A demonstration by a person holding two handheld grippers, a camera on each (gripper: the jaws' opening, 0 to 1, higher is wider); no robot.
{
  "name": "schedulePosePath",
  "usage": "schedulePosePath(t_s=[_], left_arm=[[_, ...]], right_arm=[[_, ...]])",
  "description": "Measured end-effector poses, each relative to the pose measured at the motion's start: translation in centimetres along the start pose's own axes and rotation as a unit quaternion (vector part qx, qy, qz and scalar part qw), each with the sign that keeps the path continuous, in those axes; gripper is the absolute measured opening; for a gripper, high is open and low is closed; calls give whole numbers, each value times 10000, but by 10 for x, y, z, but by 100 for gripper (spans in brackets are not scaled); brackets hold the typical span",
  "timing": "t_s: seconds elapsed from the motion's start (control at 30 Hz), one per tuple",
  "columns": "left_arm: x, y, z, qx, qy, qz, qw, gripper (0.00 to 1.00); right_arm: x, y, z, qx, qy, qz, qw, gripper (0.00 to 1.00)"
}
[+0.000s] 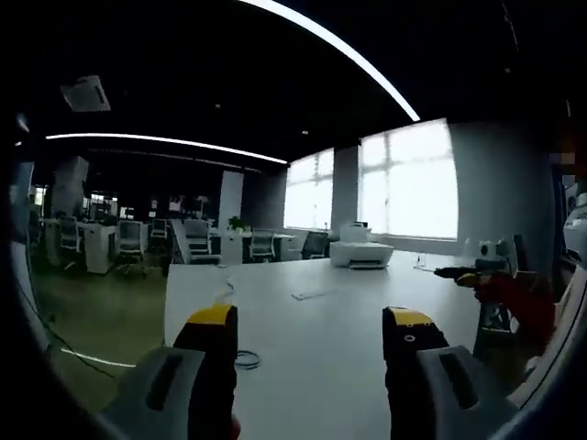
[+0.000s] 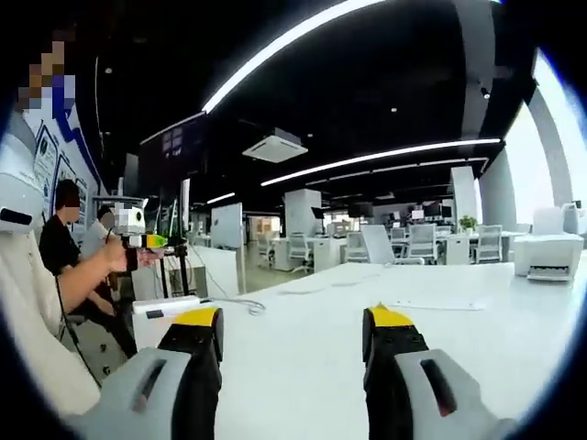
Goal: Pick up the power strip scattered on the table, fix it on the side mounting bracket of the table, and press the switch
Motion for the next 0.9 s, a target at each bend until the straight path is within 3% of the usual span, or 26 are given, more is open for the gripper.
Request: schedulePosePath(t_s=[0.47,0.63,0.9], left_arm=[[-4,-26,1,351,-180,-2,9992,68],[-5,-25,-7,587,-269,349,9973,68],[-8,-21,-32,555,-433,800,9943,68]], right_arm=[[-21,-12,10,-178,49,-344,9992,57],[-34,-21,10,-353,127,-701,9968,58],[-50,-31,-4,-318,130,-1032,9941,58]])
Point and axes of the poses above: the point that each gripper's makers call its tool centre point, and the gripper's own axes: x roughly forward along the fingers, y roughly to its left, z roughly out of its top, the point moved 1 cm from there along -x, roughly backward along the fingers, and after that the axes turned 2 degrees about x, right-handed, at the moved point
